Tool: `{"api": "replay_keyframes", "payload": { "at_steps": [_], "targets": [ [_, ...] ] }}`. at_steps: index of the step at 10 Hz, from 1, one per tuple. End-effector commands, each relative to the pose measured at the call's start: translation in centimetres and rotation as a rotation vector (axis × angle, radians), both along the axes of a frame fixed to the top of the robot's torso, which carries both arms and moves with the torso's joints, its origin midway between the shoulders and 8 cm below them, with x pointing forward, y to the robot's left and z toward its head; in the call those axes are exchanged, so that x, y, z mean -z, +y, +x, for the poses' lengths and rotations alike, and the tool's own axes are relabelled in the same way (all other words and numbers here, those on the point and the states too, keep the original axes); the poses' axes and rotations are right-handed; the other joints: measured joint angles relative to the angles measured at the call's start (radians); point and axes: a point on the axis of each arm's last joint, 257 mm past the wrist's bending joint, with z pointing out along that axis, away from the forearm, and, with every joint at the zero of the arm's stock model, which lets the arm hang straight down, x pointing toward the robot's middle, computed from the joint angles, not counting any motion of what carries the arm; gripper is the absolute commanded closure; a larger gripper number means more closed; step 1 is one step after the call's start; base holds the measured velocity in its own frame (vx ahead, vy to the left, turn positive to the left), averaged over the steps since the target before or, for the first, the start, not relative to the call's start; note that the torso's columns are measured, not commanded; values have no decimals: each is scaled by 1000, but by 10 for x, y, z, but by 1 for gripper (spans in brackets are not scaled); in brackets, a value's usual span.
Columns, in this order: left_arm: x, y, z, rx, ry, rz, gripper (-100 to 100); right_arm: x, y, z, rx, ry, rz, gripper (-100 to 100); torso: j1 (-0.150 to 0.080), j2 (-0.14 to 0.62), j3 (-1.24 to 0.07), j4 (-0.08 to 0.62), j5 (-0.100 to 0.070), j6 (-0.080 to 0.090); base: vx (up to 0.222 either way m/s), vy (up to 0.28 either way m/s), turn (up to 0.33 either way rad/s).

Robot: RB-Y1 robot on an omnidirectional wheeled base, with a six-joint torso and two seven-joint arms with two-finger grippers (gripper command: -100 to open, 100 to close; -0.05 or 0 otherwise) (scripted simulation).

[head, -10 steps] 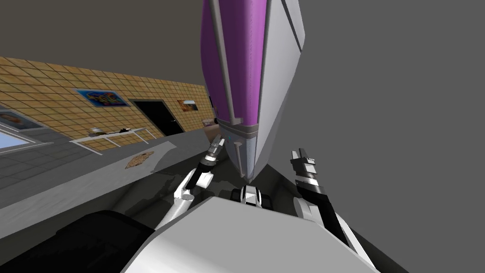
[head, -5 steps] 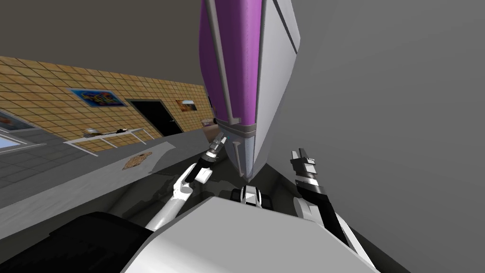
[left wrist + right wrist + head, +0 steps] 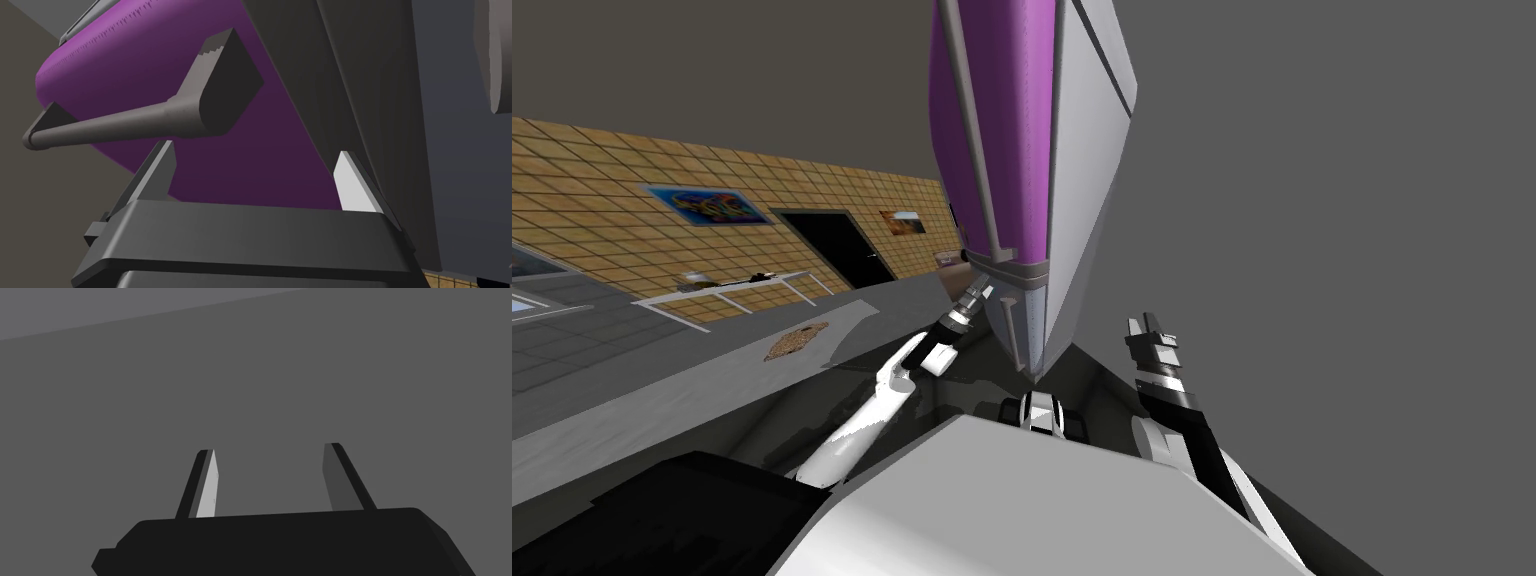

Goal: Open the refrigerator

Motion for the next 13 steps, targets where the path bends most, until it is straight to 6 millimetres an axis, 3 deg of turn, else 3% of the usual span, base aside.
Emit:
{"api": "replay_keyframes", "payload": {
  "at_steps": [1, 13],
  "targets": [
    [-3, -3, 10, 14, 32, 40, -100, 0, 0, 0, 0, 0, 0, 0, 0, 0, 0, 0, 0, 0, -21, -21, -23],
    [-18, 6, 53, -8, 164, 235, -100, 0, 0, 0, 0, 0, 0, 0, 0, 0, 0, 0, 0, 0, -20, -21, -21]
  ]
}}
